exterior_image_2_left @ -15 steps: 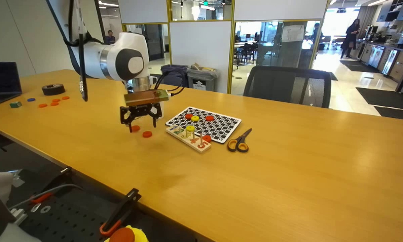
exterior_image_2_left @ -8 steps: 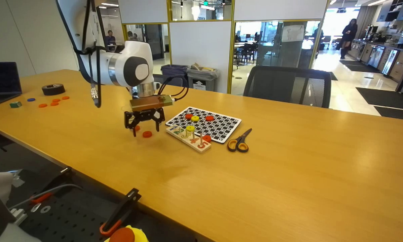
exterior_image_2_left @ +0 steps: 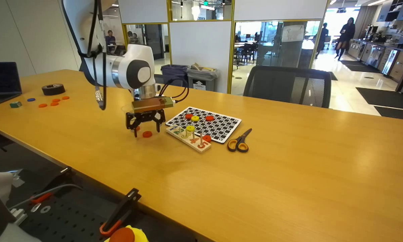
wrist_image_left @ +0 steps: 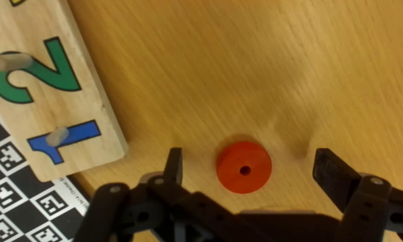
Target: Put the orange circles in the transparent cup and the yellow circle in the white cup.
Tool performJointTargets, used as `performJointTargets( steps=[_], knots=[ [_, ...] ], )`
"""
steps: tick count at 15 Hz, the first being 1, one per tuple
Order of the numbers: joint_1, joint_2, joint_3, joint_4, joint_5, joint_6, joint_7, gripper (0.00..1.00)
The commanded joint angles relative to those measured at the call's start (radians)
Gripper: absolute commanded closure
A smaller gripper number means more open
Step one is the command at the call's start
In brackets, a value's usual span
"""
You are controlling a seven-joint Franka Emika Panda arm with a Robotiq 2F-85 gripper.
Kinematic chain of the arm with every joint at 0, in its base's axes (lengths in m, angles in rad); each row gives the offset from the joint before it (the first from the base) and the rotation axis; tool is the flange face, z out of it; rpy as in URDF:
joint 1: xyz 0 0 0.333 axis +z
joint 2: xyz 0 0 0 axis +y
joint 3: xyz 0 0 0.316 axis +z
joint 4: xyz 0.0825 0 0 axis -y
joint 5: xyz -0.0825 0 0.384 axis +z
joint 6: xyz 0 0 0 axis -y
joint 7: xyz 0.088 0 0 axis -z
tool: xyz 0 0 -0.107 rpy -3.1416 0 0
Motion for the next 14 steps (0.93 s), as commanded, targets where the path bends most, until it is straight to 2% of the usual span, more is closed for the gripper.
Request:
performJointTargets(
  steps=[1,2,3,5,12,14],
  knots=[
    [-0.024,0.014,0.024,0.025,-0.022,-0.007,0.012,0.00],
    [-0.024,0.015,0.024,0.026,-0.023,-0.006,0.011,0.01],
    [-0.025,0.016,0.025,0.026,-0.023,-0.005,0.012,0.26],
    [-0.022,0.017,0.023,0.028,-0.027,-0.008,0.015,0.30],
    [-0.022,0.006,0.018,0.035,-0.024,-0.024,0.030,0.83],
    [0.002,-0.032,-0.007,0.016,-0.034,-0.039,0.083,0.83]
  ],
)
